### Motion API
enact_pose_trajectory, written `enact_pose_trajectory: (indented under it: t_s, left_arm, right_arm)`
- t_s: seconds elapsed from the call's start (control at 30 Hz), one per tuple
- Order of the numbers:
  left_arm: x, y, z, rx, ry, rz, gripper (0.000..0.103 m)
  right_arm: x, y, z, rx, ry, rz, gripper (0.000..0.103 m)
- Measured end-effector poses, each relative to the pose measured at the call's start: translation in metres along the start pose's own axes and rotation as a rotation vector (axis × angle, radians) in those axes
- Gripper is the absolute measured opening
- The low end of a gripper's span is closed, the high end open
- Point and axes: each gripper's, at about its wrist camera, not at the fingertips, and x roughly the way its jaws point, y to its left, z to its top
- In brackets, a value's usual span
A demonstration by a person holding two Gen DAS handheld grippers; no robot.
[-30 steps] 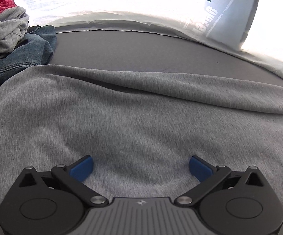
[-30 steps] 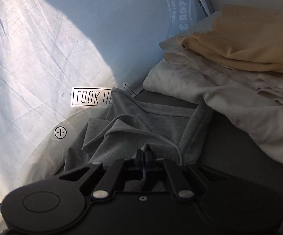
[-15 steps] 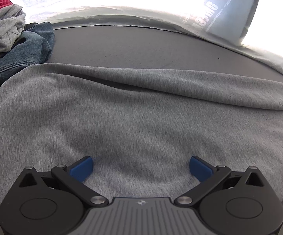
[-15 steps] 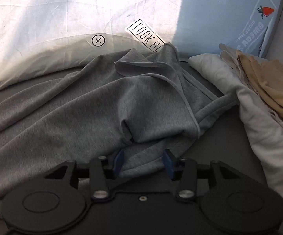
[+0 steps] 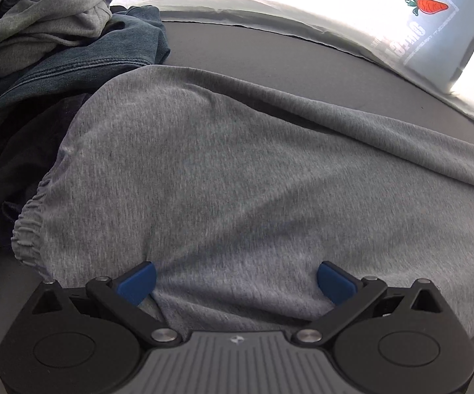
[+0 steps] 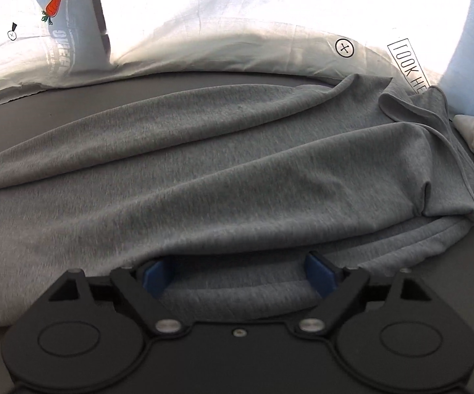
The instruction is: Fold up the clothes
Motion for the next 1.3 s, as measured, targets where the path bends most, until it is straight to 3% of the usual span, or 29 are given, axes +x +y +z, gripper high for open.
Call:
enact_pose_trajectory:
  t_s: [0.17, 0.33, 0.4, 0.63, 0.8, 1.07, 1.2, 1.3]
  left_arm:
    - [-0.003, 0.018, -0.008, 0.016, 0.012, -0.013, 0.103]
    - [-0.004, 0.028, -0.016, 0.102, 0.007, -0.048, 0.103]
    - [-0.004, 0.031, -0.016, 0.138, 0.005, -0.068, 0.103]
    - [-0.005, 0.035, -0.02, 0.234, -0.006, -0.098, 0.103]
    - [-0.005, 0.032, -0.02, 0.226, -0.023, -0.085, 0.103]
    - [-0.009, 0.033, -0.025, 0.231, -0.052, -0.092, 0.103]
    - [-0.011, 0.031, -0.023, 0.221, -0.051, -0.084, 0.103]
    - [-0.01, 0.031, -0.022, 0.218, -0.051, -0.081, 0.103]
  right_arm:
    - [-0.002, 0.056, -0.01, -0.051, -0.002, 0.045, 0.093]
    - [0.003, 0.115, -0.009, -0.133, -0.029, 0.091, 0.093]
    - [0.005, 0.132, -0.011, -0.159, -0.035, 0.105, 0.101]
    - [-0.013, 0.14, -0.035, -0.166, 0.006, 0.11, 0.102]
    - [-0.026, 0.14, -0.053, -0.175, 0.035, 0.103, 0.102]
    - [-0.027, 0.142, -0.033, -0.074, -0.018, 0.076, 0.099]
    - [-0.014, 0.151, -0.029, -0.083, 0.022, 0.06, 0.099]
    - [-0.018, 0.169, -0.039, -0.146, 0.017, 0.098, 0.1]
